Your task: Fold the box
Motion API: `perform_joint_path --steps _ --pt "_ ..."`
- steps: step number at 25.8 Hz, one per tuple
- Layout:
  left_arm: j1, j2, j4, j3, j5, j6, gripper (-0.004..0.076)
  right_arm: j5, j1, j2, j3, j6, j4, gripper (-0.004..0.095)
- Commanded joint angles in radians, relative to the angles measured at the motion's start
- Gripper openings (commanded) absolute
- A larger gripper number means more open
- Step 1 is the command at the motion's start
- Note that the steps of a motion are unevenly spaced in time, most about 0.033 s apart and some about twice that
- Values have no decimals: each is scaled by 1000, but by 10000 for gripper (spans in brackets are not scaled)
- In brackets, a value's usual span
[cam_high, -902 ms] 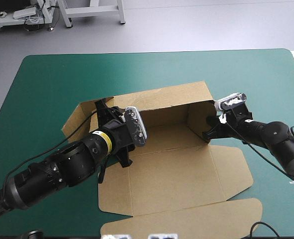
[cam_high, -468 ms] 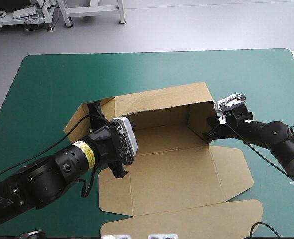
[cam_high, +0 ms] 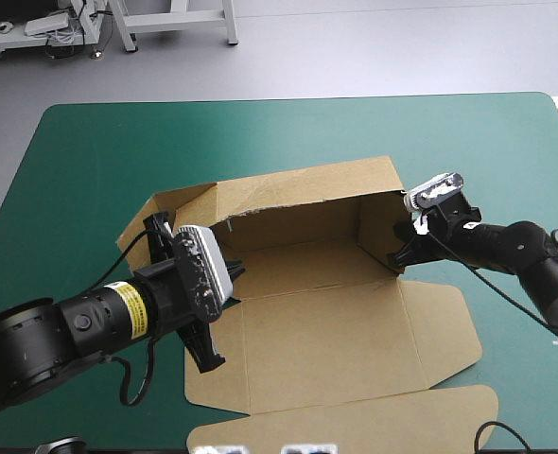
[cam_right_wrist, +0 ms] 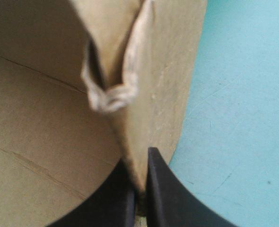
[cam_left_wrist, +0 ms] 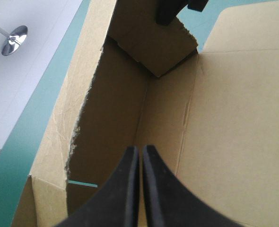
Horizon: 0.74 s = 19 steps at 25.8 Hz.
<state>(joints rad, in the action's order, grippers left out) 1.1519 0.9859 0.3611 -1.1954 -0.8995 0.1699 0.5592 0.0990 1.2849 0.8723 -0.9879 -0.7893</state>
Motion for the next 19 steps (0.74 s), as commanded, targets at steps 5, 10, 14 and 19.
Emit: perform_joint_path --steps 5,10,14,19 --pt "-227 -14 -80 -119 -93 -110 16 -1 -2 -26 79 96 80 -18" --pt "-477 -15 -138 -119 -172 -97 16 8 -2 -26 80 98 80 -17" --pt "-681 -28 -266 -120 -174 -37 16 43 -2 -26 80 107 91 -17" --pt "-949 -84 -289 -97 -279 -15 15 128 -2 -26 80 155 120 -17"
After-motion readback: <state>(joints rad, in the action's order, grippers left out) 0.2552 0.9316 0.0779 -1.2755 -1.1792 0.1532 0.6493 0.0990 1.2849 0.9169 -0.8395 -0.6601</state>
